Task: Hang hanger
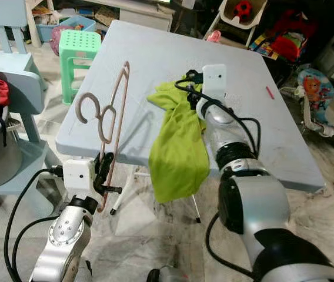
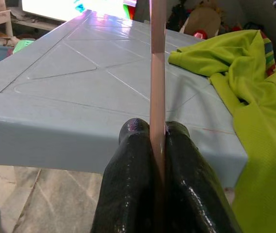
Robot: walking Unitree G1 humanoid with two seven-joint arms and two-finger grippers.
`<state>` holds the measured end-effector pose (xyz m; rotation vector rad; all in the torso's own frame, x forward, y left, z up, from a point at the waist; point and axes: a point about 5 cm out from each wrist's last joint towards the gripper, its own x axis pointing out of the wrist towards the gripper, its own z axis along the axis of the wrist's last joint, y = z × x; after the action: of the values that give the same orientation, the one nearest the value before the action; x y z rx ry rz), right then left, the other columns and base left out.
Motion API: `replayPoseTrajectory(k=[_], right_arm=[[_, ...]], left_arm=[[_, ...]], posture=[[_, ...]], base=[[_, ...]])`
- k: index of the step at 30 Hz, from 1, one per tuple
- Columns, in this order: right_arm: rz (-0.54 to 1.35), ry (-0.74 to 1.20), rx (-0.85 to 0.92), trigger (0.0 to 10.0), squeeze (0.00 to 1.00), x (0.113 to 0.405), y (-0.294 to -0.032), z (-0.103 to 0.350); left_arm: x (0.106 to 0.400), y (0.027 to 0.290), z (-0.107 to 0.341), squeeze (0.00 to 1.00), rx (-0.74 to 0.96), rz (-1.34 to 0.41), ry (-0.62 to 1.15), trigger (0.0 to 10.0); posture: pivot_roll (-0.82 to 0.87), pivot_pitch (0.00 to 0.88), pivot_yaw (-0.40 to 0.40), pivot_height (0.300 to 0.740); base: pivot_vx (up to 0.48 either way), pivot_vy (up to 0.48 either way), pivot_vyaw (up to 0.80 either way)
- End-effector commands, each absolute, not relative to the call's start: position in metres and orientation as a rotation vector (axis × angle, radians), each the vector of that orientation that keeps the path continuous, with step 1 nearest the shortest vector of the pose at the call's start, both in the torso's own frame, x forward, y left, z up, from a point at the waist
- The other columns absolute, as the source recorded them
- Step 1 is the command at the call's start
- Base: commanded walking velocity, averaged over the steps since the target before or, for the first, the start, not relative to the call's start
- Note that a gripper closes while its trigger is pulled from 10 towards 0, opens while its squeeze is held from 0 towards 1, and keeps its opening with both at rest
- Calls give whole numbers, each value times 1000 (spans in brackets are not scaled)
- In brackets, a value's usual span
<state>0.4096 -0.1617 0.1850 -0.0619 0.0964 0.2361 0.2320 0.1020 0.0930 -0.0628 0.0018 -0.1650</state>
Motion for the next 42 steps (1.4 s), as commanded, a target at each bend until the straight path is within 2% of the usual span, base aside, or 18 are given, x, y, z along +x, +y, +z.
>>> replayPoseTrajectory(k=[1, 2, 3, 8, 9, 10, 12, 13, 20, 21, 25, 26, 27, 28, 36, 38, 42], right_arm=[[296, 113, -78, 2549, 0, 404, -189, 186], [296, 113, -78, 2549, 0, 404, -189, 186], [361, 145, -78, 0, 0, 396, -204, 178], [461, 199, -80, 0, 0, 385, -217, 166], [524, 235, -103, 2471, 0, 377, -220, 158], [587, 298, -107, 10000, 0, 368, -224, 147], [628, 341, -106, 10000, 0, 361, -226, 140], [706, 415, -102, 10000, 0, 346, -228, 126], [887, 455, -95, 10000, 0, 320, -222, 107], [873, 450, -106, 0, 0, 320, -221, 104], [829, 487, -102, 0, 0, 321, -217, 94], [835, 489, -100, 8000, 0, 320, -214, 93], [835, 489, -100, 8000, 0, 320, -214, 93], [832, 492, -92, 10000, 0, 318, -211, 93], [662, 454, -136, 10000, 0, 328, -207, 93], [613, 365, -117, 10000, 0, 334, -204, 105], [553, 351, -136, 10000, 0, 336, -209, 108]], left_arm=[[231, 93, 85, 0, -89, -173, 58, 10000], [231, 93, 85, 0, -89, -173, 58, 10000], [234, 92, 86, 0, -88, -181, 58, 10000], [237, 93, 87, 0, -86, -185, 54, 10000], [238, 93, 87, 0, -84, -186, 53, 10000], [238, 94, 87, 0, -81, -188, 52, 10000], [239, 95, 88, 0, -79, -189, 52, 10000], [241, 97, 88, 0, -73, -191, 52, 10000], [245, 100, 89, 0, -62, -196, 44, 10000], [245, 100, 89, 0, -61, -196, 43, 10000], [245, 100, 90, 0, -56, -199, 40, 10000], [245, 101, 90, 0, -55, -198, 40, 10000], [245, 101, 90, 0, -55, -198, 40, 10000], [246, 101, 90, 0, -54, -198, 39, 10000], [246, 104, 90, 0, -46, -198, 40, 10000], [246, 104, 90, 0, -45, -202, 41, 10000], [246, 103, 90, 0, -45, -209, 41, 10000]], posture=[[63, 65, -184, 740], [63, 65, -184, 740], [58, 57, -177, 740], [57, 50, -171, 740], [55, 42, -163, 740], [54, 38, -159, 740], [54, 38, -159, 740], [60, 27, -150, 740], [71, 13, -138, 740], [74, 10, -137, 740], [82, 8, -136, 740], [85, 7, -136, 740], [85, 7, -136, 740], [90, 7, -135, 740], [95, 6, -130, 740], [92, 3, -124, 740], [92, 3, -124, 740]], base=[[0, 0, 0], [0, 0, 0], [0, 0, 0], [0, 0, 0], [0, 0, 0], [0, 0, 0], [0, 0, 0], [0, 0, 0], [0, 0, 0], [0, 0, 0], [0, 0, 0], [0, 0, 0], [0, 0, 0], [0, 0, 0], [0, 0, 0], [0, 0, 0], [0, 0, 0]])
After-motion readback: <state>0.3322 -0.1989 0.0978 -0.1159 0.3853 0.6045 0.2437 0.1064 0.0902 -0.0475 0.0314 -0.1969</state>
